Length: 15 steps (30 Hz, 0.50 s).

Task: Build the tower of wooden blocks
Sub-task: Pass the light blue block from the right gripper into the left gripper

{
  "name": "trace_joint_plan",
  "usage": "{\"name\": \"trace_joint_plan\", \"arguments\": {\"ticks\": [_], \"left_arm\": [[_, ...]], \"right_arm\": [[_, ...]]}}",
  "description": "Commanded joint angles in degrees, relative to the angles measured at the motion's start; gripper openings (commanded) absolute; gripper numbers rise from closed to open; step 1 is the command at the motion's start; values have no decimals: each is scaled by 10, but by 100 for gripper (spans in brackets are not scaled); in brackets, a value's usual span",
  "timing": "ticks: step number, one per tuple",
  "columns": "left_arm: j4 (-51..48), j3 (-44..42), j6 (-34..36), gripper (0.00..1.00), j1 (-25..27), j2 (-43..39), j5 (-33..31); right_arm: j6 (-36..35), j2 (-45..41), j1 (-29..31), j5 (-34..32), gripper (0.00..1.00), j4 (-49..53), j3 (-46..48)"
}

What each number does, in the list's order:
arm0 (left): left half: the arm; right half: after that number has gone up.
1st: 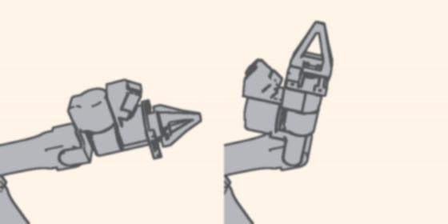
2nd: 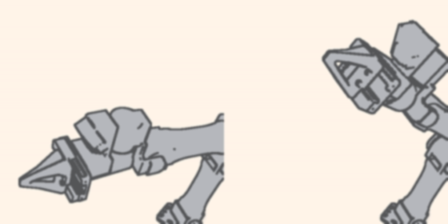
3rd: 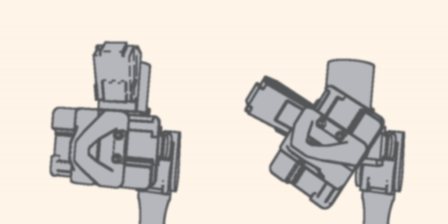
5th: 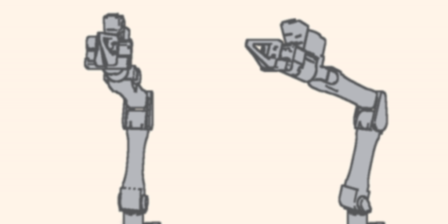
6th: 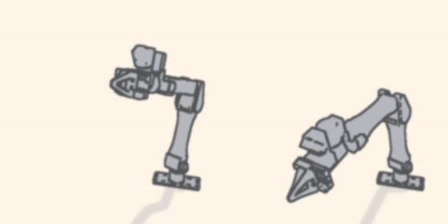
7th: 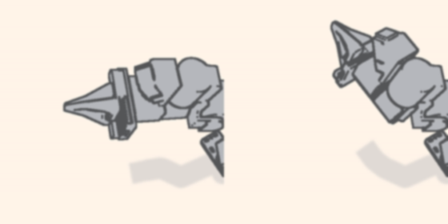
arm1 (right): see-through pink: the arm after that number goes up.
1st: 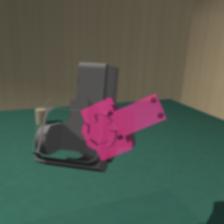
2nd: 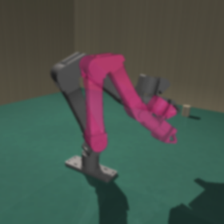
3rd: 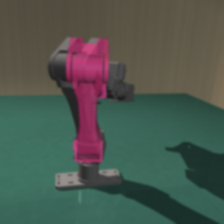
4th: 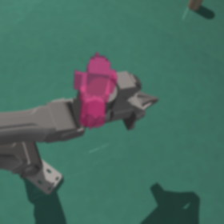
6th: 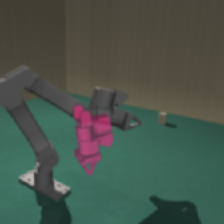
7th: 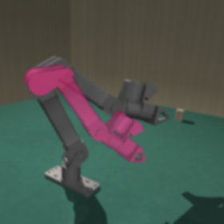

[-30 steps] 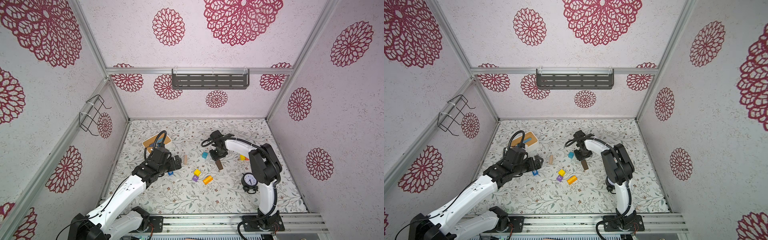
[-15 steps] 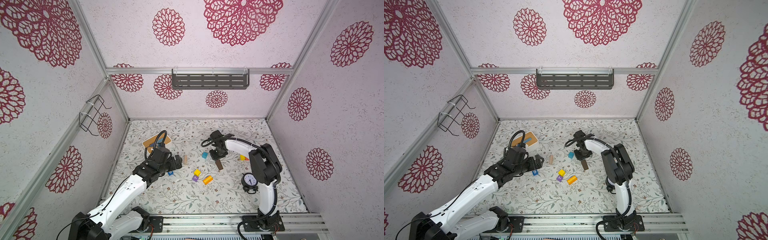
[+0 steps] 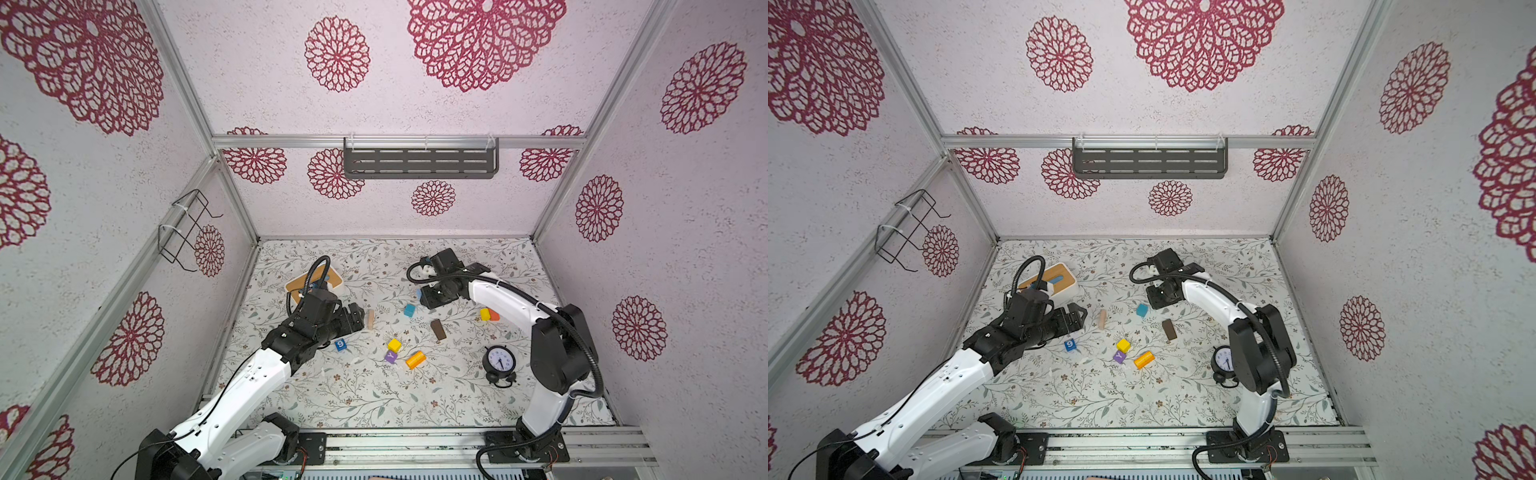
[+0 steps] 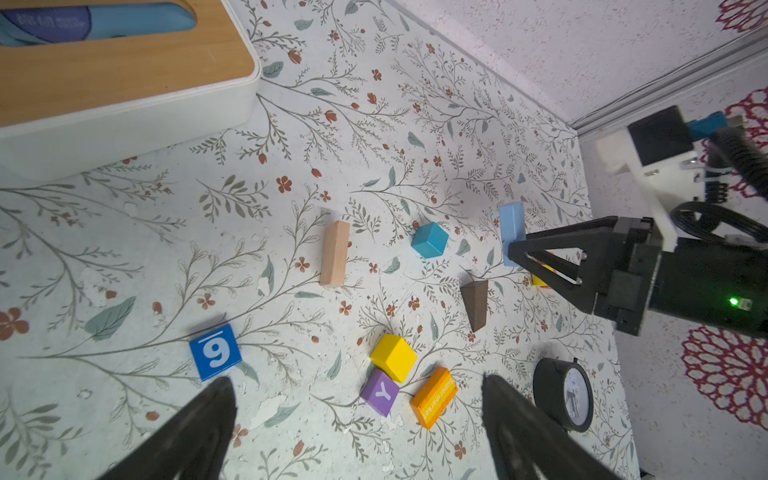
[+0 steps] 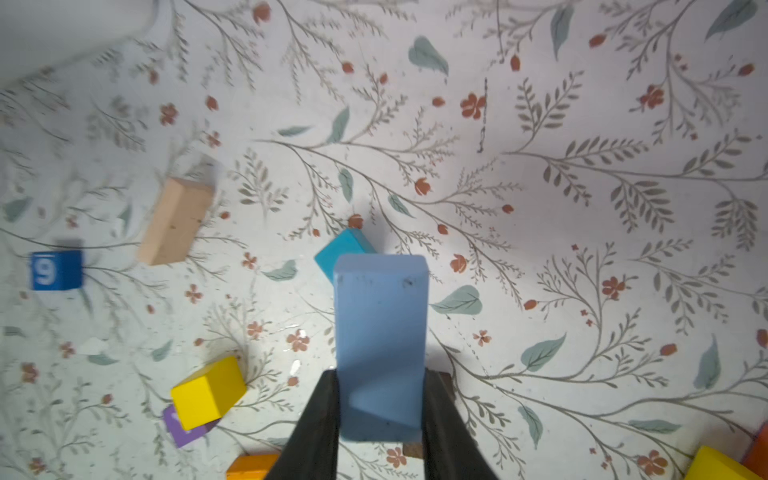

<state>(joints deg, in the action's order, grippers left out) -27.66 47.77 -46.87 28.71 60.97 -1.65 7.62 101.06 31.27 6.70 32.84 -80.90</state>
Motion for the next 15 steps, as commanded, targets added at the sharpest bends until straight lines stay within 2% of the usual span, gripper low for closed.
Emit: {"name": "trace_joint_plan", "arguments": {"ticks": [1, 7, 15], "left_arm": [[41, 21, -19, 91, -4, 20, 16], [78, 55, -24, 78, 5, 67, 38], [112, 107, -22, 54, 36, 147, 40]], "right_arm": [[25, -43, 11, 35, 22, -29, 12], [53, -89, 22, 90, 22, -76, 46], [82, -116, 33, 126, 21, -134, 84]]}}
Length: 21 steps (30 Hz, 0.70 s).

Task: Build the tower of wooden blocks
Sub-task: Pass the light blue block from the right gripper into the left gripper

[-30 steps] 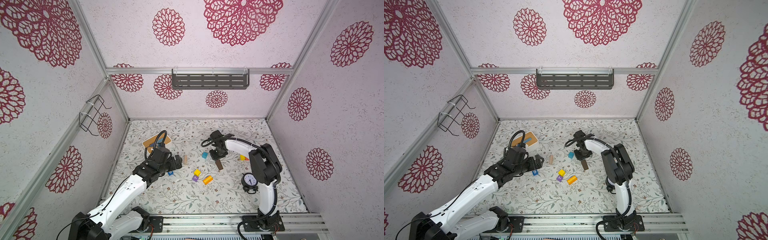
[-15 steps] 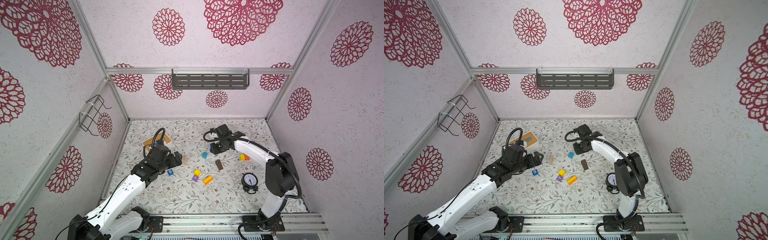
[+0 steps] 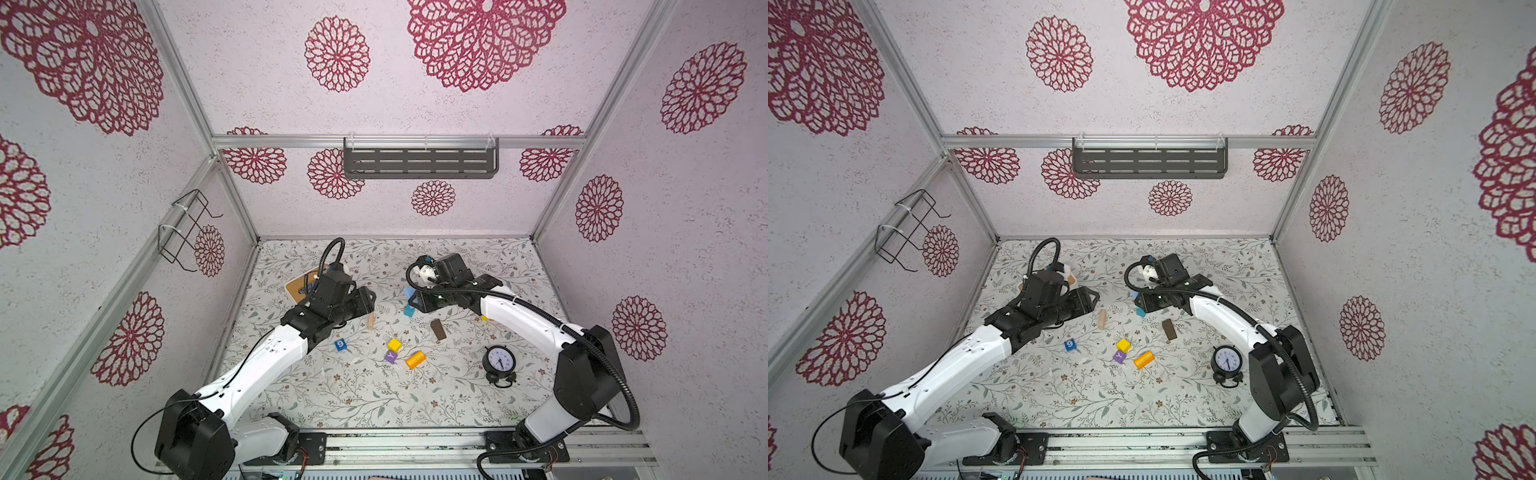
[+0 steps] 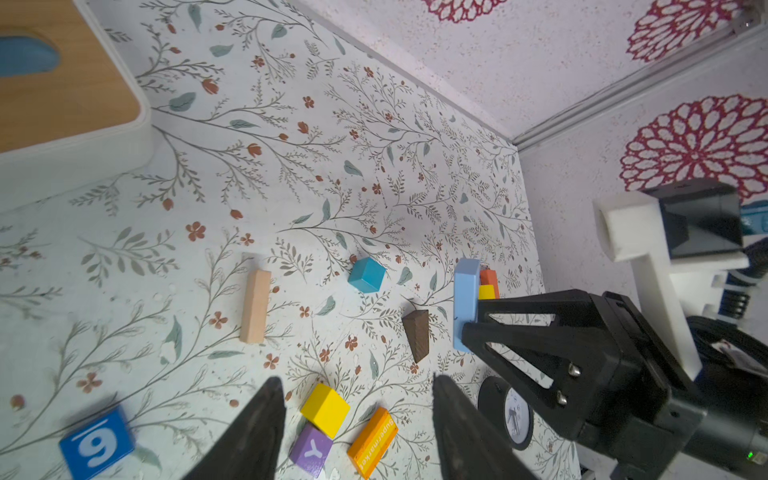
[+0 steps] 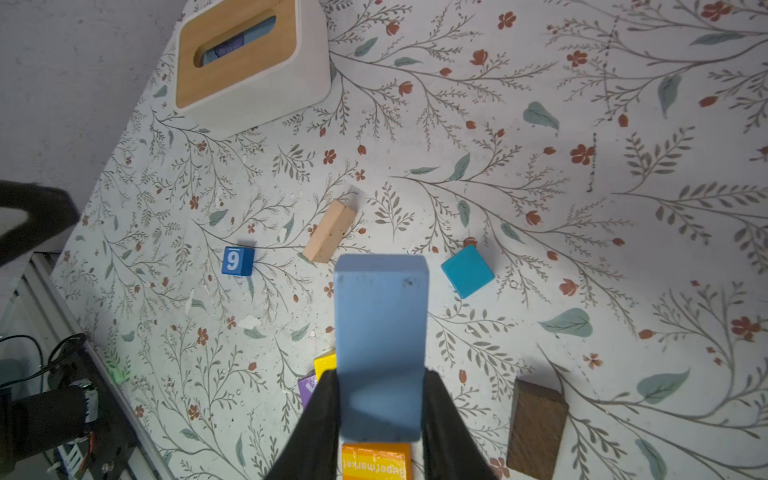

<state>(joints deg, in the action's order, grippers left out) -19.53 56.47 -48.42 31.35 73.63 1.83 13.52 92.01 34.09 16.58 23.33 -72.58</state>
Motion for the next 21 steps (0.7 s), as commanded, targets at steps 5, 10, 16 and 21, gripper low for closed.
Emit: {"name": "trace_joint_plan", "arguments": {"ticks": [5, 10, 16, 21], "left_arm": [[61, 34, -13, 47, 20, 63, 18], [94, 42, -23, 44, 21, 93, 39], [120, 53, -32, 49, 25, 114, 53], [144, 60, -39, 45, 27, 133, 69]], "right_arm": [[30, -33, 10, 32, 21, -65, 16], [33, -32, 11, 40, 21, -83, 23], [36, -30, 12, 57, 21, -103, 25], [41, -26, 13, 87, 21, -126, 30]]}}
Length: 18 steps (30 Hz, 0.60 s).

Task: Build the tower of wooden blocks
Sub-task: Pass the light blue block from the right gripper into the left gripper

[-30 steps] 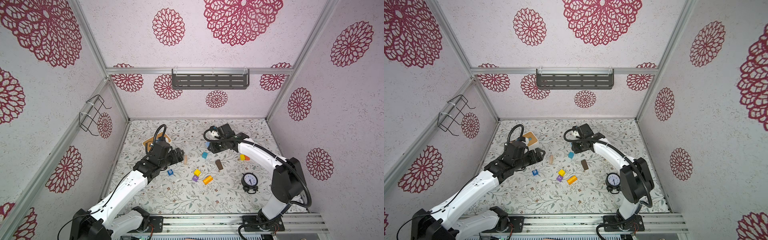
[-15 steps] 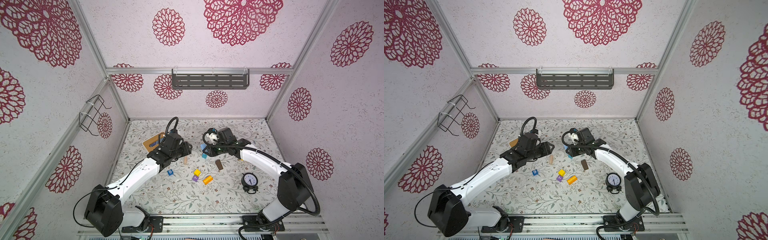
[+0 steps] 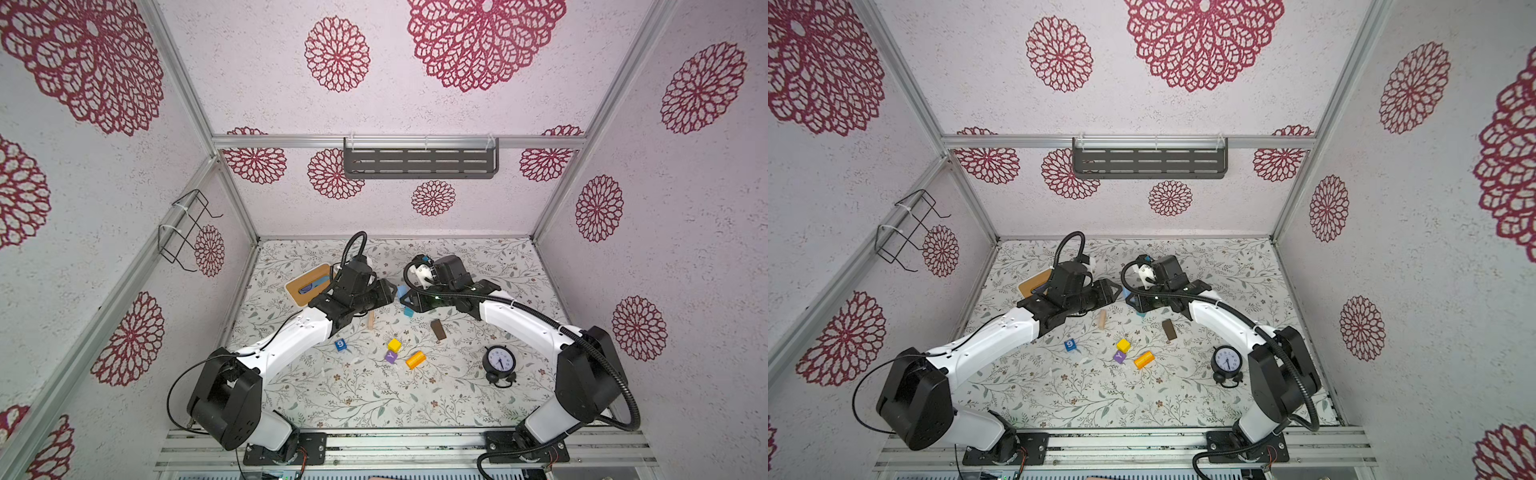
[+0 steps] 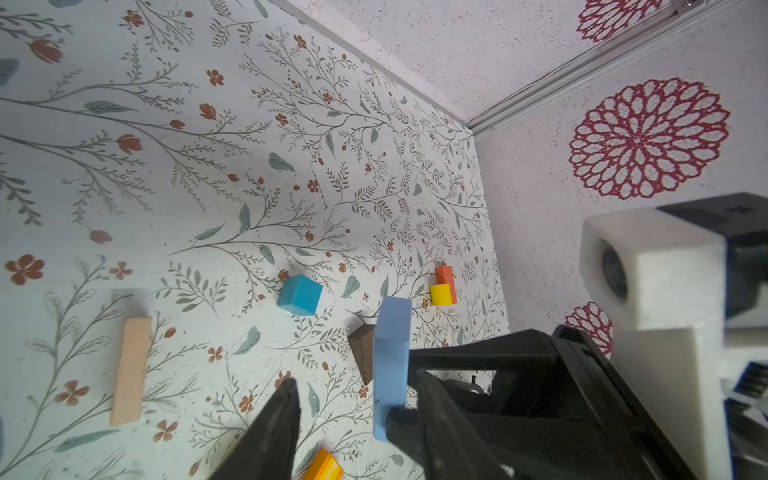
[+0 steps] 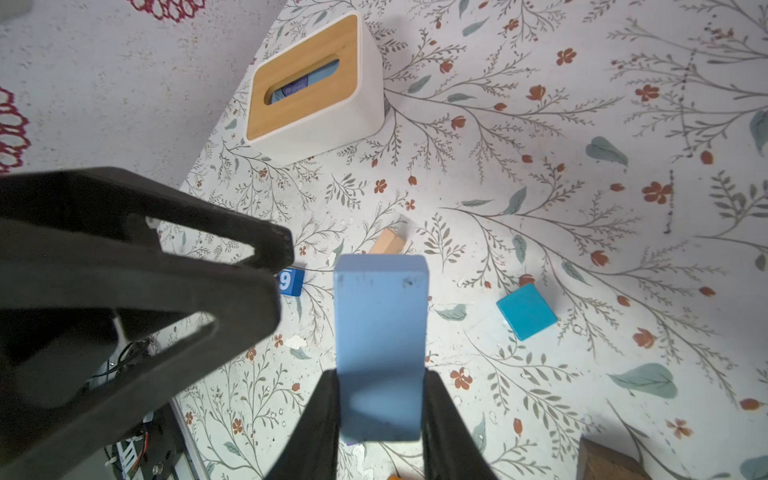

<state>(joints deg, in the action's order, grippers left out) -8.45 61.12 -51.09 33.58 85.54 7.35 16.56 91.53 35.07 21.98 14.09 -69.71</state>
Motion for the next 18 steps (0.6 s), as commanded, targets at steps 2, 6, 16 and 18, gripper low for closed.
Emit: {"name": "trace_joint_plan", "arguments": {"ticks": [2, 6, 16, 18], "left_arm": [[43, 15, -15, 44, 7, 23, 20], [56, 17, -21, 39, 9, 35, 32], [54, 19, -18, 28, 9, 39, 34], [49, 21, -16, 24, 9, 40, 32]], "right_arm": [[13, -22, 4, 42, 21, -43, 4], [14, -21, 4, 48, 21, -48, 2], [17, -23, 5, 61, 21, -60, 11], [16, -23, 4, 61, 22, -60, 11]]}}
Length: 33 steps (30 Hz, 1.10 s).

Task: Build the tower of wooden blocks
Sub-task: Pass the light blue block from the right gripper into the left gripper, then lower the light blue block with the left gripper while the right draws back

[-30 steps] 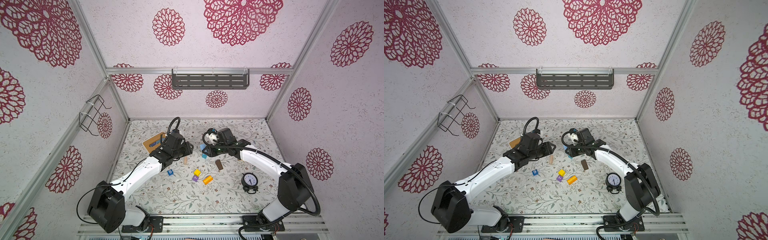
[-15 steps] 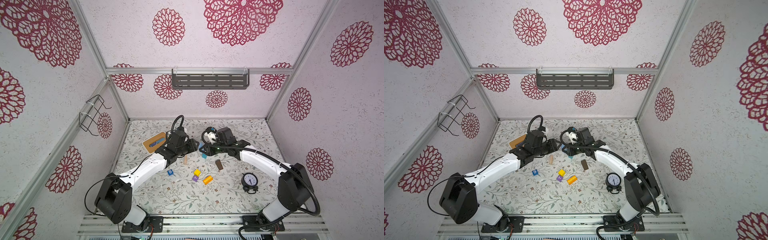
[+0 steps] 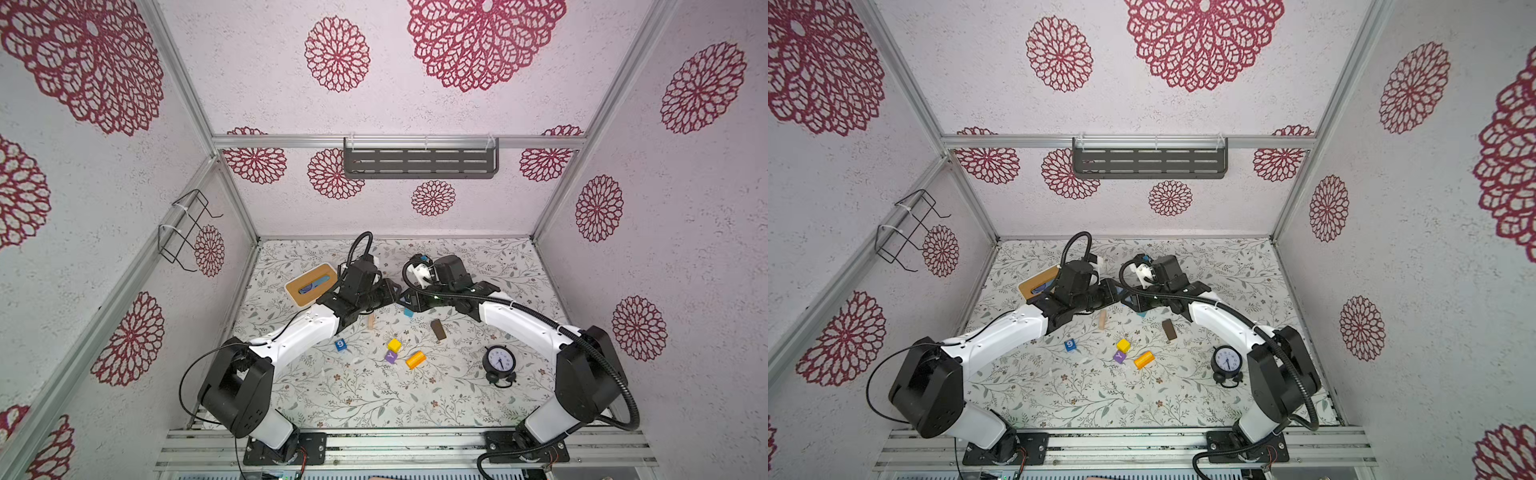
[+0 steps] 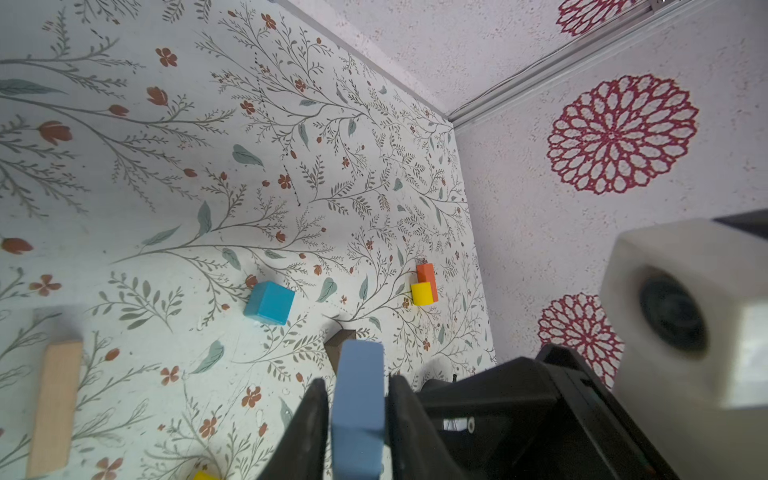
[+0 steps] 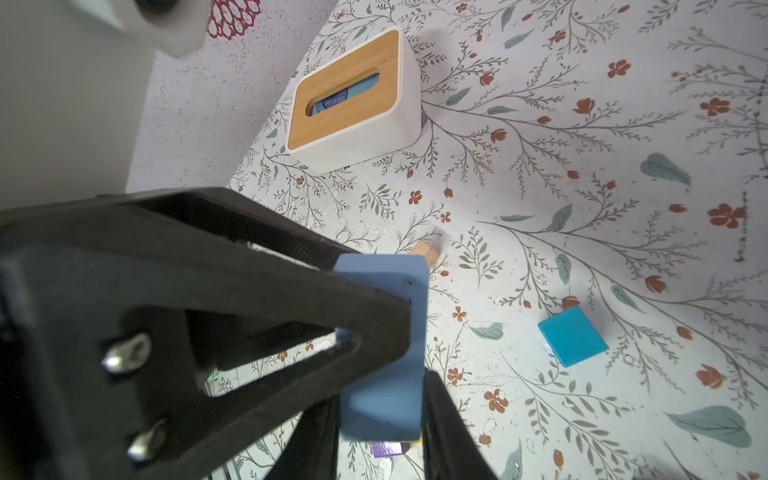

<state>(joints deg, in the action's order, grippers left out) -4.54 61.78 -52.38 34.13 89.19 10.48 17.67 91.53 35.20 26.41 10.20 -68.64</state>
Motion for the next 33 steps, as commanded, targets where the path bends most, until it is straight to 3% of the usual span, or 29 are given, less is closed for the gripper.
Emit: {"name": "trace_joint_plan", "arguments": {"ticks": [1, 6, 13, 17, 25, 29, 33], "left_arm": [[5, 17, -2, 22, 4, 4, -1], [-8, 23, -3, 11, 3, 10, -4], [-49, 45, 21, 11, 0, 6, -18], [-99, 64, 51, 11, -12, -3, -28], [-227, 144, 108, 12, -36, 28, -9], [-356, 236, 159, 12, -37, 100, 1], [-424, 292, 185, 11, -32, 153, 1]], "right_arm": [[4, -24, 3, 17, 23, -20, 0], [0, -23, 4, 17, 32, -19, 1], [-15, -35, 2, -3, 56, -9, 17], [-18, -54, -5, -14, 63, -7, 44], [-18, -101, -27, -29, 63, -7, 107], [-17, -112, -43, -86, 62, 13, 129], [-10, -112, -59, -126, 59, 27, 143]]}}
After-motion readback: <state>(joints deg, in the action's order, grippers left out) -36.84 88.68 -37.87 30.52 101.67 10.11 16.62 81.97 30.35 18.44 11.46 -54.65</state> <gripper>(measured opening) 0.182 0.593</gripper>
